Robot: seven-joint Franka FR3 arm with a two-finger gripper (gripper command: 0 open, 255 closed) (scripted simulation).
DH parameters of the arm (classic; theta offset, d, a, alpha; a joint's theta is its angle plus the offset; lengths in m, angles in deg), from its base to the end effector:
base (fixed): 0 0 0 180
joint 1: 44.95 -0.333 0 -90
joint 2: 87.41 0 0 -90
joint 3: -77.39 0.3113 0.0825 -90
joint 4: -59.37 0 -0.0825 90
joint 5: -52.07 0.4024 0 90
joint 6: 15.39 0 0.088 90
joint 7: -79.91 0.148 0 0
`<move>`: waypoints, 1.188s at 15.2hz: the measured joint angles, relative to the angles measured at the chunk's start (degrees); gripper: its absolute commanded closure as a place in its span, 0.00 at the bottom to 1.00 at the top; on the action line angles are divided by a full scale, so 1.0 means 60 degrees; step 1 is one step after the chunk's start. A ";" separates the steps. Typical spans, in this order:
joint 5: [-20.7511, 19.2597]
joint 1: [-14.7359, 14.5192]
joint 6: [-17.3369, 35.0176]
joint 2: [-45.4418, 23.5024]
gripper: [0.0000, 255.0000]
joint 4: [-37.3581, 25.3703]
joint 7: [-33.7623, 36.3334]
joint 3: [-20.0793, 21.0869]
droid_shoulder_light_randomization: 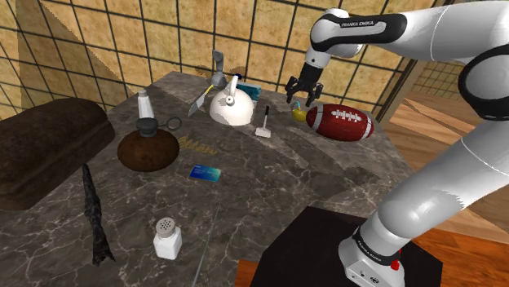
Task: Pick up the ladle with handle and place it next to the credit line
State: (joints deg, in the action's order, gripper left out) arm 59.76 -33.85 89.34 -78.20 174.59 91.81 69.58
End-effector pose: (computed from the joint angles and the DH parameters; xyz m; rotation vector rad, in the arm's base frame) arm 0.5025 -0.1573 0.4725 -2.8680 0.8426 0.0225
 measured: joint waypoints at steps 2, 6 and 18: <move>0.0116 0.0184 0.0181 -0.0596 0.00 -0.0421 0.0177 -0.0204; 0.0377 0.0517 0.0503 -0.1516 0.00 -0.1022 0.0633 -0.0549; 0.0958 0.0991 0.1560 -0.3012 0.00 -0.1420 0.1056 -0.0975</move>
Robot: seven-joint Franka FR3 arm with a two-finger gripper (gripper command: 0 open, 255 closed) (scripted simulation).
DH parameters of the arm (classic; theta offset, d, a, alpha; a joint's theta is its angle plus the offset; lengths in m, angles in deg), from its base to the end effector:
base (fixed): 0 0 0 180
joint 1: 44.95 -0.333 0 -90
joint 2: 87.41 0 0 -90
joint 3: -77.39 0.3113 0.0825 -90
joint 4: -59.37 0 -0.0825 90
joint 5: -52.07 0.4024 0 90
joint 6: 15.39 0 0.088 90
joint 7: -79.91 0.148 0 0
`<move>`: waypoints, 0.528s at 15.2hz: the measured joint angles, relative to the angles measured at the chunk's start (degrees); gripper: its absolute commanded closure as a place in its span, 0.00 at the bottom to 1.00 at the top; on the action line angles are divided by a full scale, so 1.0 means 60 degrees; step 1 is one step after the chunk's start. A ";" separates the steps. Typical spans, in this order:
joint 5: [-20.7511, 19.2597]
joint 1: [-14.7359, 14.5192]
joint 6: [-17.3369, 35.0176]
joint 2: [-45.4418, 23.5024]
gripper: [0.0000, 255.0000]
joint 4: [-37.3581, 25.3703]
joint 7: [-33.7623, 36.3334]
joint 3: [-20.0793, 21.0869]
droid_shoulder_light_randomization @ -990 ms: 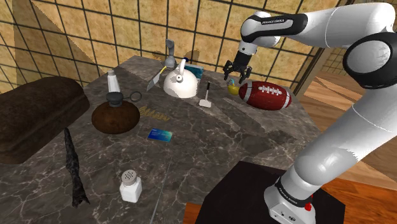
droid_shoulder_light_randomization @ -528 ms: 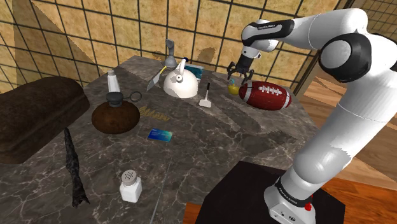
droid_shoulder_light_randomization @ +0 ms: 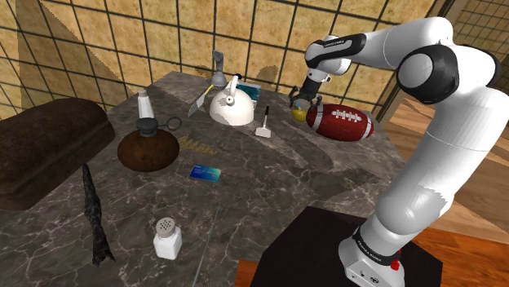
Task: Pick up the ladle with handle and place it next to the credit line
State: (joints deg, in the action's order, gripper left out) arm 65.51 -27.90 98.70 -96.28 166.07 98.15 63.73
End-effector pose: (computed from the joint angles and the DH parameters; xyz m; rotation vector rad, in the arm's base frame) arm 0.5407 -0.2903 0.3826 -2.6356 1.3558 0.0008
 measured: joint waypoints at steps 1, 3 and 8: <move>0.0014 -0.0007 0.0099 -0.0020 0.00 0.0082 -0.0013 0.0008; 0.0020 -0.0012 0.0176 -0.0017 0.00 0.0160 -0.0022 0.0011; 0.0024 -0.0012 0.0199 -0.0022 1.00 0.0175 -0.0025 0.0012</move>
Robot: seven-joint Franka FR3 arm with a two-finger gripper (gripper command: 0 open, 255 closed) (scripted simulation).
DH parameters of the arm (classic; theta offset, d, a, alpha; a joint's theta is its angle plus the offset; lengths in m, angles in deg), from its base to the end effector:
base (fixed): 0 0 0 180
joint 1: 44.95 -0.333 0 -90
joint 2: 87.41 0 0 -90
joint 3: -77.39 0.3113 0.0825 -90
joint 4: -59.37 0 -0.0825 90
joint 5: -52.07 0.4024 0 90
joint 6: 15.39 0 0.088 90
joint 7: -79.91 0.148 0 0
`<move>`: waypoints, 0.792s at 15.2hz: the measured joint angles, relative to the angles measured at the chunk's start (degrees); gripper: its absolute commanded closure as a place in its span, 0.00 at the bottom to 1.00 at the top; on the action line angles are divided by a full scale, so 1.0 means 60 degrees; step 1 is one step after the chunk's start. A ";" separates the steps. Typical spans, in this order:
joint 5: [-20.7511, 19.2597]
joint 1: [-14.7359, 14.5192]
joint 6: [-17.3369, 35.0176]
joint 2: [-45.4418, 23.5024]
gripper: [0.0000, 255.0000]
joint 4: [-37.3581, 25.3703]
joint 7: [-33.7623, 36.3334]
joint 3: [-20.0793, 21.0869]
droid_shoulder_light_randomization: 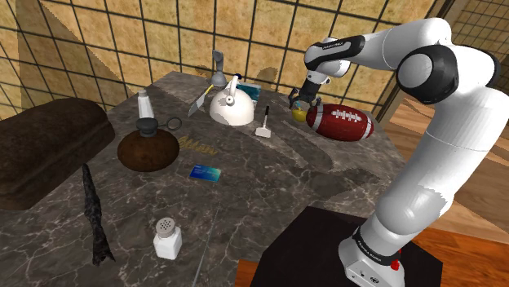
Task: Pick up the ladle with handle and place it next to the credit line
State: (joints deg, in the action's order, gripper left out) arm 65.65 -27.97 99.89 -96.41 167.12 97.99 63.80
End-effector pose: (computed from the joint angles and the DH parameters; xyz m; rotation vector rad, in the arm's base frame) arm 0.5399 -0.2889 0.3741 -2.6357 1.3561 0.0004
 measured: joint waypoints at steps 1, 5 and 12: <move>0.0000 0.0000 0.0000 0.0000 1.00 0.0000 0.0000 0.0000; -0.0002 -0.0001 0.0005 0.0012 1.00 0.0007 0.0002 -0.0001; -0.0029 -0.0008 -0.0142 0.0054 1.00 -0.0099 0.0051 0.0000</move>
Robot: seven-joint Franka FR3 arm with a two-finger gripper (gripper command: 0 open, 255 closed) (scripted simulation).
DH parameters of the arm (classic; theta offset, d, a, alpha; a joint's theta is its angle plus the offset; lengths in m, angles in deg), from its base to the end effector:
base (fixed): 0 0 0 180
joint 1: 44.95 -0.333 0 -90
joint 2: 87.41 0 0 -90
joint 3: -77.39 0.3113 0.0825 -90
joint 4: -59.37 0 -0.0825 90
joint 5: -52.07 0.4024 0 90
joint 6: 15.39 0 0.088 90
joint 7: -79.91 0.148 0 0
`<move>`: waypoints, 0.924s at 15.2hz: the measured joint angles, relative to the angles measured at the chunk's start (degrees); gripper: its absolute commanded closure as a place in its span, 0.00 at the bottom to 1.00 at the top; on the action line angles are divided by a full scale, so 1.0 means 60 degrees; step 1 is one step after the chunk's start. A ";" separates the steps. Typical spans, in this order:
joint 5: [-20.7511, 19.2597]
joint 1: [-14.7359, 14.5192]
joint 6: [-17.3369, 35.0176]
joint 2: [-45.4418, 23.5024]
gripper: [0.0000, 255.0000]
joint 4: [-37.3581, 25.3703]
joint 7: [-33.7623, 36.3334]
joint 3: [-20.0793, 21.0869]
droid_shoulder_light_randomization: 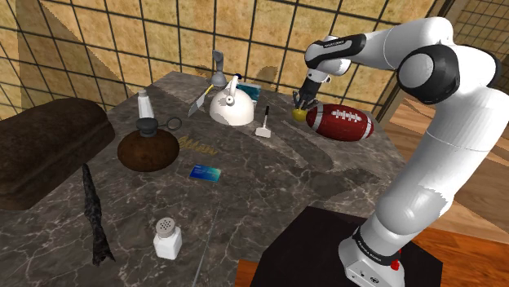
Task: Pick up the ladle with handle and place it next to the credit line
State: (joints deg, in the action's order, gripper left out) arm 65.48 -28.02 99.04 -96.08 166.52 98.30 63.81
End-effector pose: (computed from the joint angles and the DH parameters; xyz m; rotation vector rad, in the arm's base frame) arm 0.5405 -0.2882 0.3813 -2.6356 1.3560 -0.0004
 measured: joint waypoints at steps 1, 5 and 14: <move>-0.0021 -0.0001 -0.0100 0.0041 1.00 -0.0062 0.0025 -0.0003; -0.0091 0.0011 -0.0564 0.0154 1.00 -0.0426 0.0117 -0.0024; -0.0207 0.0022 -0.1634 0.0321 1.00 -0.1355 0.0342 -0.0045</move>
State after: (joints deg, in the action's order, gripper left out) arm 64.24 -27.89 89.24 -94.16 158.39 100.35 63.54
